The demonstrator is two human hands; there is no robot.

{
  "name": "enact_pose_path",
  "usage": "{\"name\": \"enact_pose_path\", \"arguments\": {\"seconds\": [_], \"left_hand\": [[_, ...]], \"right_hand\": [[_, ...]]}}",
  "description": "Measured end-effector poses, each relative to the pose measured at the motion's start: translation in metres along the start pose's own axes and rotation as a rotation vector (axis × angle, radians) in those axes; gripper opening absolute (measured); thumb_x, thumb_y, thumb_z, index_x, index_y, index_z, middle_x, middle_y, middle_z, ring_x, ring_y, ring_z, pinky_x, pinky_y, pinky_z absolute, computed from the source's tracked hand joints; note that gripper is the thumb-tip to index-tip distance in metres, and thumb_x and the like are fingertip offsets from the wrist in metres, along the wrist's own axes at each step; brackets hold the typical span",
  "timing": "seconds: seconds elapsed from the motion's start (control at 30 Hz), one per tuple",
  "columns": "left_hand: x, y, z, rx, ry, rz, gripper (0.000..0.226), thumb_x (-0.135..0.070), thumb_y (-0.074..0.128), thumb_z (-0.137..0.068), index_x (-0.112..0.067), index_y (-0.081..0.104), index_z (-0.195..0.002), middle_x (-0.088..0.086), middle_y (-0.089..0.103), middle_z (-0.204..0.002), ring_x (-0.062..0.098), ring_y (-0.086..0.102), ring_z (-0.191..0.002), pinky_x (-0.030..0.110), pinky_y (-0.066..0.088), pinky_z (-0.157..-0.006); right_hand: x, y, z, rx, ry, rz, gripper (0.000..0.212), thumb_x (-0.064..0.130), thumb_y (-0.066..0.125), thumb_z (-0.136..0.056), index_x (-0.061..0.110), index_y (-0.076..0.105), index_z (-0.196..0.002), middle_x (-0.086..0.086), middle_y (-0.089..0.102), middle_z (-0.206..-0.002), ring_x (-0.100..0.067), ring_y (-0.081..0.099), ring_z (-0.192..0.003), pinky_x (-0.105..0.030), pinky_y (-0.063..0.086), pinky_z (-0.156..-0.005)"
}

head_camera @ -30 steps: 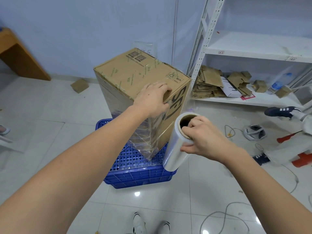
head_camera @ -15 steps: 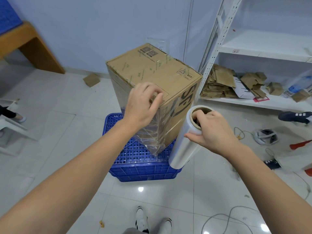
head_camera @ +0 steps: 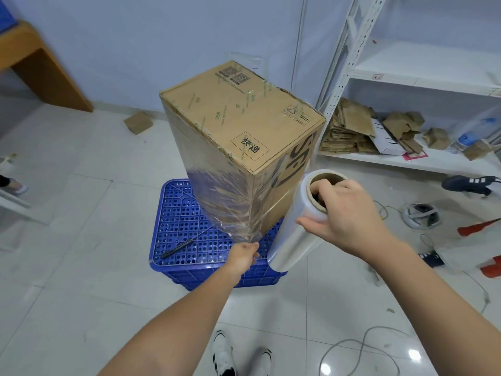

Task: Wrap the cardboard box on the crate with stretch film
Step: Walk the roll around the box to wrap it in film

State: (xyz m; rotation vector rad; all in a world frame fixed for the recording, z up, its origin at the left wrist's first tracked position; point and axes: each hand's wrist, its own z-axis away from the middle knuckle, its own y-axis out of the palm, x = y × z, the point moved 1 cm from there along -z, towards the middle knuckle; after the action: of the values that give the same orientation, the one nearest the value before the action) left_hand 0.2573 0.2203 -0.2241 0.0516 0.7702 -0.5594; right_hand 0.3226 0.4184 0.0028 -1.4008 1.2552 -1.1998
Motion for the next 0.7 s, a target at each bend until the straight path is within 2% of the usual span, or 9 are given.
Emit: {"name": "enact_pose_path", "arguments": {"seconds": [0.1, 0.2, 0.27, 0.3, 0.37, 0.47, 0.6, 0.7], "left_hand": [[0.004, 0.019, -0.022, -0.051, -0.152, 0.119, 0.019, -0.032, 0.062, -0.103, -0.017, 0.061, -0.091, 0.002, 0.065, -0.092, 0.017, 0.057, -0.073, 0.027, 0.039, -0.057], [0.011, 0.037, -0.047, -0.08, -0.235, 0.255, 0.017, -0.029, 0.068, -0.098, -0.013, 0.064, -0.1, 0.004, 0.061, -0.086, 0.017, 0.052, -0.067, 0.028, 0.036, -0.055], [0.009, 0.048, -0.059, -0.105, -0.253, 0.344, 0.03, -0.037, 0.076, -0.091, -0.011, 0.066, -0.101, 0.004, 0.062, -0.082, 0.019, 0.054, -0.064, 0.028, 0.038, -0.056], [0.007, 0.053, -0.064, -0.136, -0.26, 0.329, 0.043, -0.047, 0.08, -0.085, -0.009, 0.068, -0.102, 0.006, 0.066, -0.085, 0.022, 0.061, -0.07, 0.03, 0.042, -0.059], [0.003, 0.06, -0.071, -0.237, -0.26, 0.149, 0.066, -0.066, 0.078, -0.076, -0.009, 0.065, -0.105, 0.008, 0.07, -0.099, 0.03, 0.069, -0.094, 0.033, 0.046, -0.071], [-0.005, 0.065, -0.075, -0.302, -0.265, -0.017, 0.075, -0.074, 0.063, -0.085, -0.01, 0.062, -0.124, 0.014, 0.067, -0.122, 0.035, 0.064, -0.113, 0.036, 0.044, -0.081], [-0.004, 0.067, -0.087, -0.337, -0.232, -0.17, 0.055, -0.043, 0.047, -0.105, -0.001, 0.053, -0.14, 0.019, 0.059, -0.141, 0.039, 0.056, -0.128, 0.042, 0.046, -0.1], [-0.001, 0.068, -0.088, -0.319, -0.198, -0.307, 0.045, -0.032, 0.044, -0.108, -0.002, 0.053, -0.14, 0.019, 0.058, -0.142, 0.037, 0.056, -0.13, 0.041, 0.046, -0.099]], "right_hand": [[-0.001, 0.003, 0.002, -0.04, 0.0, 0.013, 0.046, 0.062, 0.061, -0.076, 0.022, 0.049, -0.094, 0.008, 0.055, -0.064, -0.021, 0.048, -0.067, -0.037, 0.043, -0.078], [-0.001, 0.005, 0.004, -0.123, -0.01, -0.001, 0.045, 0.055, 0.069, -0.072, 0.019, 0.053, -0.094, 0.008, 0.053, -0.062, -0.022, 0.049, -0.064, -0.03, 0.037, -0.076], [-0.001, 0.006, 0.004, -0.157, -0.033, -0.009, 0.045, 0.05, 0.075, -0.071, 0.017, 0.056, -0.094, 0.01, 0.052, -0.065, -0.021, 0.048, -0.062, -0.028, 0.034, -0.076], [-0.001, 0.006, 0.005, -0.167, -0.047, -0.008, 0.045, 0.049, 0.076, -0.071, 0.016, 0.056, -0.095, 0.011, 0.051, -0.066, -0.02, 0.048, -0.06, -0.028, 0.034, -0.077], [-0.001, 0.007, 0.006, -0.175, -0.058, -0.006, 0.046, 0.048, 0.078, -0.071, 0.015, 0.057, -0.095, 0.01, 0.053, -0.067, -0.02, 0.049, -0.059, -0.028, 0.034, -0.079], [-0.001, 0.007, 0.008, -0.178, -0.05, 0.001, 0.045, 0.048, 0.078, -0.071, 0.014, 0.059, -0.094, 0.005, 0.058, -0.066, -0.022, 0.052, -0.058, -0.026, 0.032, -0.079], [-0.001, 0.006, 0.007, -0.155, -0.042, 0.01, 0.044, 0.051, 0.074, -0.073, 0.016, 0.06, -0.095, 0.005, 0.061, -0.069, -0.022, 0.054, -0.06, -0.027, 0.034, -0.079], [-0.001, 0.006, 0.005, -0.14, -0.032, 0.0, 0.044, 0.054, 0.07, -0.074, 0.017, 0.059, -0.096, 0.005, 0.062, -0.072, -0.021, 0.055, -0.063, -0.029, 0.035, -0.081]]}}
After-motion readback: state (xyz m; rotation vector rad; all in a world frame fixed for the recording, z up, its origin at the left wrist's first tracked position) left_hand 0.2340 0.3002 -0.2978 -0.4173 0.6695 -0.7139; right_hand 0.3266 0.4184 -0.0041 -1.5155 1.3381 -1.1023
